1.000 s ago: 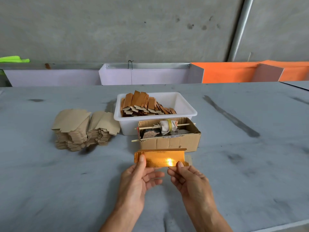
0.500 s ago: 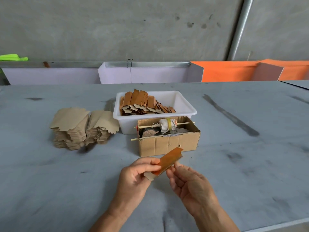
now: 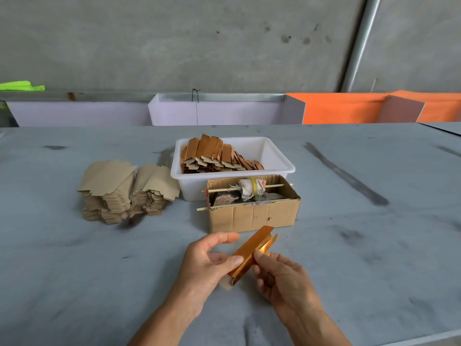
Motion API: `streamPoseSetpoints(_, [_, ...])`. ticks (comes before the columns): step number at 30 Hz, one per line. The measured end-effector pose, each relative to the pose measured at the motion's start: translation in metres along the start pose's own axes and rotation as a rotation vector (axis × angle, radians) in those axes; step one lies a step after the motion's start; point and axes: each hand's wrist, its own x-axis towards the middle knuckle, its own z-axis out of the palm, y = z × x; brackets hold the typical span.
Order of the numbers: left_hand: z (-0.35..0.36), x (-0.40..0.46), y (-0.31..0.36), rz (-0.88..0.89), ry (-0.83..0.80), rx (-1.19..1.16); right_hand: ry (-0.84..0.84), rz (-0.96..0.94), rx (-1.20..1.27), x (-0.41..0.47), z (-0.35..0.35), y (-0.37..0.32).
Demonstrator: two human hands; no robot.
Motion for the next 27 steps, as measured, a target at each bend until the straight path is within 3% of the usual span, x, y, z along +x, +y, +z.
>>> streamPoseSetpoints(9, [0.006, 0.01, -0.004, -0.275, 0.051, -0.036, -0.038, -0.06, -0.088, -0.001, 0.001, 0.004])
streamPoseSetpoints(17, [-0.003, 0.015, 0.004, -0.147, -0.037, 0.061, -0.211, -0.074, 0.019, 0.0, -0.003, 0.002])
streamPoseSetpoints(21, [-0.002, 0.014, 0.007, -0.132, -0.071, 0.065, -0.13, -0.17, -0.115, 0.001, -0.001, 0.002])
streamPoseSetpoints(24, [0.003, 0.014, 0.006, -0.176, 0.045, -0.064, -0.038, -0.214, -0.111, 0.003, 0.004, 0.0])
streamPoseSetpoints(27, [0.01, 0.016, 0.003, -0.25, 0.151, -0.373, 0.069, -0.19, 0.022, 0.007, 0.005, -0.004])
